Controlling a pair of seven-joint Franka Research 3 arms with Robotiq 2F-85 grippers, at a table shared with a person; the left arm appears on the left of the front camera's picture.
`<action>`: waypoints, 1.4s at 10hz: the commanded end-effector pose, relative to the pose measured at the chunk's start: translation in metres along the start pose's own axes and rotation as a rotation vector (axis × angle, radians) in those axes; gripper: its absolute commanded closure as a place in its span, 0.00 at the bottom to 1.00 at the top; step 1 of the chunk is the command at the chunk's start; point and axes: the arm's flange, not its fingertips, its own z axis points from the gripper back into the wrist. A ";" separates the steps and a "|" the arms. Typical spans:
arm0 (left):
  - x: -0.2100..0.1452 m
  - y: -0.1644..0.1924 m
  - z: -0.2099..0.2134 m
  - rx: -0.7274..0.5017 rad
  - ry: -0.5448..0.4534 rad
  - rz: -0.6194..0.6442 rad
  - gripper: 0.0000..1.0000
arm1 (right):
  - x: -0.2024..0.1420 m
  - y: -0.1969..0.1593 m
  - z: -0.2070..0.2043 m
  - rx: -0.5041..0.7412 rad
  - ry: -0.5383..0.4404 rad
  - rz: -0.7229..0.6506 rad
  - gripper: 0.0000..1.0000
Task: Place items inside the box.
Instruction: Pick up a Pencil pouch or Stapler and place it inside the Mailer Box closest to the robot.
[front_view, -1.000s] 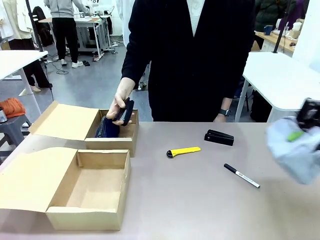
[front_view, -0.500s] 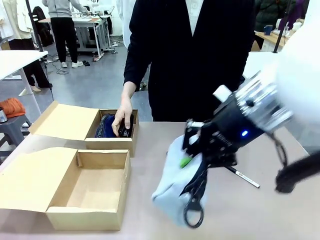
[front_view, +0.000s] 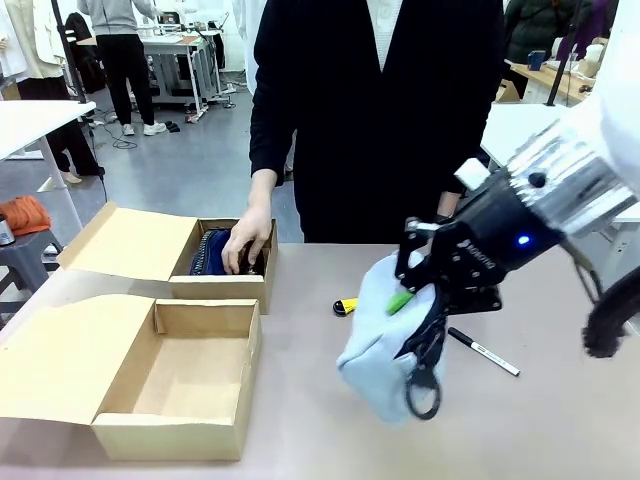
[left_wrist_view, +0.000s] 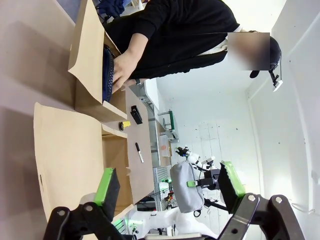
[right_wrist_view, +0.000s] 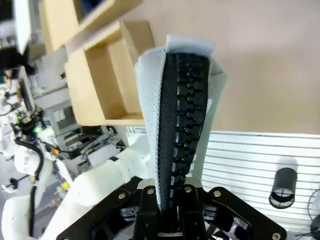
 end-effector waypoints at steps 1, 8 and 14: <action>0.000 -0.001 -0.001 -0.022 -0.013 -0.023 0.00 | 0.007 0.012 -0.021 -0.061 -0.059 -0.068 0.94; 0.000 -0.001 -0.001 -0.022 -0.013 -0.023 0.00 | 0.099 0.030 -0.107 0.050 -0.296 -0.483 0.94; 0.000 -0.001 -0.001 -0.022 -0.013 -0.023 0.00 | 0.133 0.013 -0.172 0.003 -0.283 -0.544 0.94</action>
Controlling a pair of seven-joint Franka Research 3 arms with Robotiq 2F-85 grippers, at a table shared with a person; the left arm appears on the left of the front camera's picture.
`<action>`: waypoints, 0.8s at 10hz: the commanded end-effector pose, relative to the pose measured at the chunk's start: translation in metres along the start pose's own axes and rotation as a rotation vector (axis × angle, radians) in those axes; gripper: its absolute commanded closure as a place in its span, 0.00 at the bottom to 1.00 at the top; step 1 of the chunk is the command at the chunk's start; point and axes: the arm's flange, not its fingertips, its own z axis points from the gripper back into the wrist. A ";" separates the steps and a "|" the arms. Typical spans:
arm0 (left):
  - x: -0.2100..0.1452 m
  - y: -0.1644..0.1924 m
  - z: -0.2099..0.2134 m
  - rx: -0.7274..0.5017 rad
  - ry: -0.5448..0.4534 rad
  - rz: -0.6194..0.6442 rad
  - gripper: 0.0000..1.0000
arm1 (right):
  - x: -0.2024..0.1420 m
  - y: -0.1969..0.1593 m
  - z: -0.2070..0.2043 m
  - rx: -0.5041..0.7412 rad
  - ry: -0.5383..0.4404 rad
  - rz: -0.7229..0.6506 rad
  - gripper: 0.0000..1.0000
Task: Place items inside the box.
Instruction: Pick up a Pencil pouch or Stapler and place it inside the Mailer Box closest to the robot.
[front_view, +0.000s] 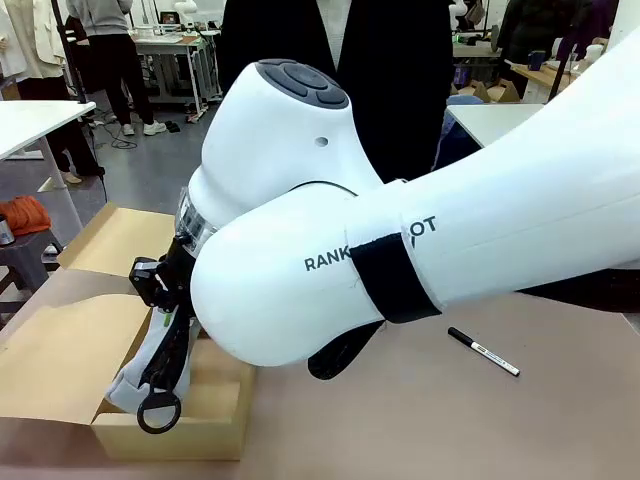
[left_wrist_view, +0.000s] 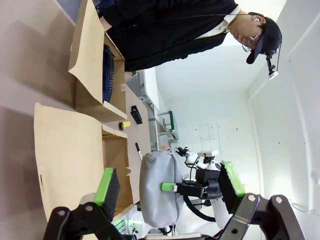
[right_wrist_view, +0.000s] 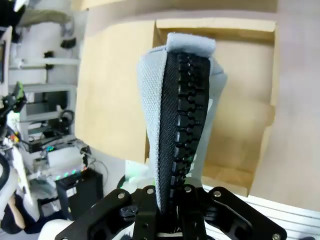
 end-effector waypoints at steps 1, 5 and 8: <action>0.000 -0.001 -0.001 -0.022 -0.013 -0.024 0.00 | -0.003 0.026 -0.026 0.000 -0.010 -0.028 0.94; 0.000 -0.001 -0.001 -0.022 -0.013 -0.024 0.00 | -0.001 0.023 -0.041 -0.056 -0.003 -0.037 0.94; 0.000 -0.001 -0.001 -0.022 -0.013 -0.024 0.00 | 0.002 0.021 -0.047 -0.114 -0.046 -0.033 0.94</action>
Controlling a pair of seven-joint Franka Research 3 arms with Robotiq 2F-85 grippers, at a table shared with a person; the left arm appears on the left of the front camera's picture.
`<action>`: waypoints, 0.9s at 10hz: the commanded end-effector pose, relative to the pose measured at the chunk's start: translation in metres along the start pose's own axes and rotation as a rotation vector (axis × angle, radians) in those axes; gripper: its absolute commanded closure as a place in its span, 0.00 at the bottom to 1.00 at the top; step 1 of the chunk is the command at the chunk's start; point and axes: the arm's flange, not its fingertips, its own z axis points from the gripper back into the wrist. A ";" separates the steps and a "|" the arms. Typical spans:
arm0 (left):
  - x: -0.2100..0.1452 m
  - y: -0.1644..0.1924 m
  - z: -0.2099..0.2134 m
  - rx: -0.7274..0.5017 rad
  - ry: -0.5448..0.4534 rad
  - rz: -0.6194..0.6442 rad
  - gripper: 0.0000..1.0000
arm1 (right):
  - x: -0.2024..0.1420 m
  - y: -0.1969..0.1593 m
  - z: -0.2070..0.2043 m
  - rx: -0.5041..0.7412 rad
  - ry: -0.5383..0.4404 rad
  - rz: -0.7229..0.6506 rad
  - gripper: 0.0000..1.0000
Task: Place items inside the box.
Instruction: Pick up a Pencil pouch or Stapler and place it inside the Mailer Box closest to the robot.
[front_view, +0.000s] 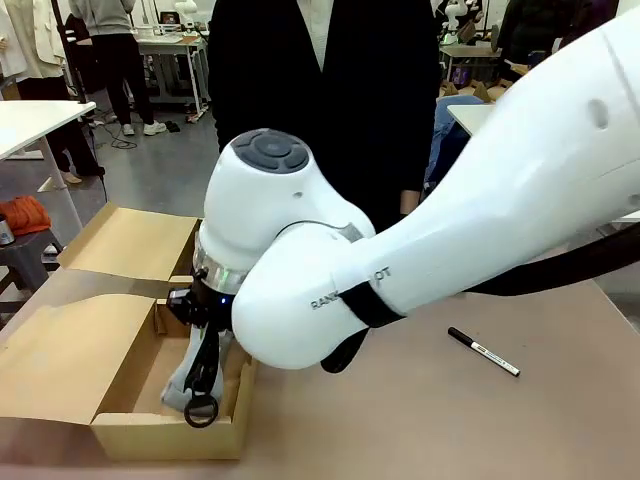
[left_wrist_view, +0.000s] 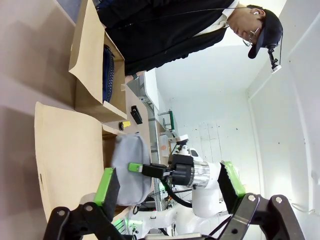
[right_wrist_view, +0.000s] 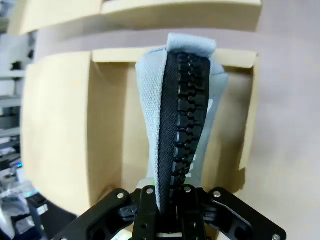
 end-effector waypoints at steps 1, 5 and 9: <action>0.000 -0.001 -0.001 -0.021 -0.013 -0.024 0.00 | -0.003 0.020 -0.008 -0.072 -0.043 -0.023 0.94; 0.000 -0.001 -0.001 -0.021 -0.013 -0.024 0.00 | -0.001 0.019 -0.016 -0.090 -0.013 -0.013 0.94; 0.000 -0.001 -0.001 -0.021 -0.013 -0.024 0.00 | -0.001 0.018 -0.011 -0.076 0.000 -0.008 0.14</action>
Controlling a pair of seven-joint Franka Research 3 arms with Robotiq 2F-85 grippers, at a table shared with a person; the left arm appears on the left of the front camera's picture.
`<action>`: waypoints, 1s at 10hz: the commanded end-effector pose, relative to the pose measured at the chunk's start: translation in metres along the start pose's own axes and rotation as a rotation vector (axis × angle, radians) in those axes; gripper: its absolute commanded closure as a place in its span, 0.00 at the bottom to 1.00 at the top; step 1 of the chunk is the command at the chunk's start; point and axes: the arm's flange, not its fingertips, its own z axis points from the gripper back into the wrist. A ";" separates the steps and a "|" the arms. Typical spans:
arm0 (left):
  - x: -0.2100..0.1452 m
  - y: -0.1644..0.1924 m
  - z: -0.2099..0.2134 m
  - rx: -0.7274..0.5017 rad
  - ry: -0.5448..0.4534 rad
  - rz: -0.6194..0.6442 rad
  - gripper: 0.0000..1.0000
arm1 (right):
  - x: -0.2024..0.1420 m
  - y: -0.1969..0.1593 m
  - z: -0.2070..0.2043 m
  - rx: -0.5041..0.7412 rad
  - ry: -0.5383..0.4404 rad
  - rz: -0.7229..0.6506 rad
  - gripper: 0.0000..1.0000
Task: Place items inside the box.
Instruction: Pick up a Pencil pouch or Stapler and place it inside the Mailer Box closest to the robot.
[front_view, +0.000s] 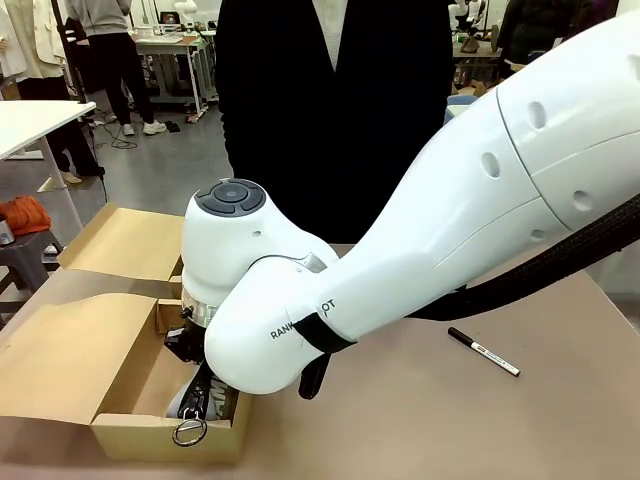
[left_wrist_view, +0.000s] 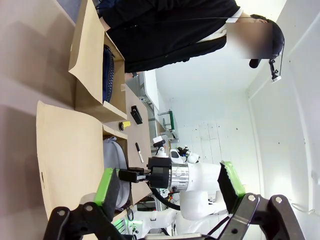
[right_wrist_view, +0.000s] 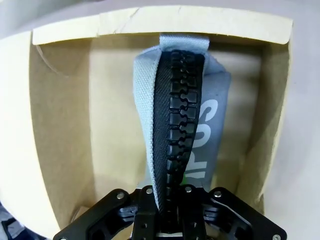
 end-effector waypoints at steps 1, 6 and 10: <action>0.000 -0.001 -0.001 -0.021 -0.013 -0.024 0.00 | -0.001 0.008 0.002 -0.005 -0.004 -0.026 0.00; 0.000 -0.001 -0.001 -0.021 -0.013 -0.024 0.00 | 0.004 0.000 0.009 -0.027 0.027 -0.055 0.00; 0.000 -0.001 -0.001 -0.021 -0.013 -0.024 0.00 | 0.001 0.002 0.076 0.112 0.173 -0.027 0.00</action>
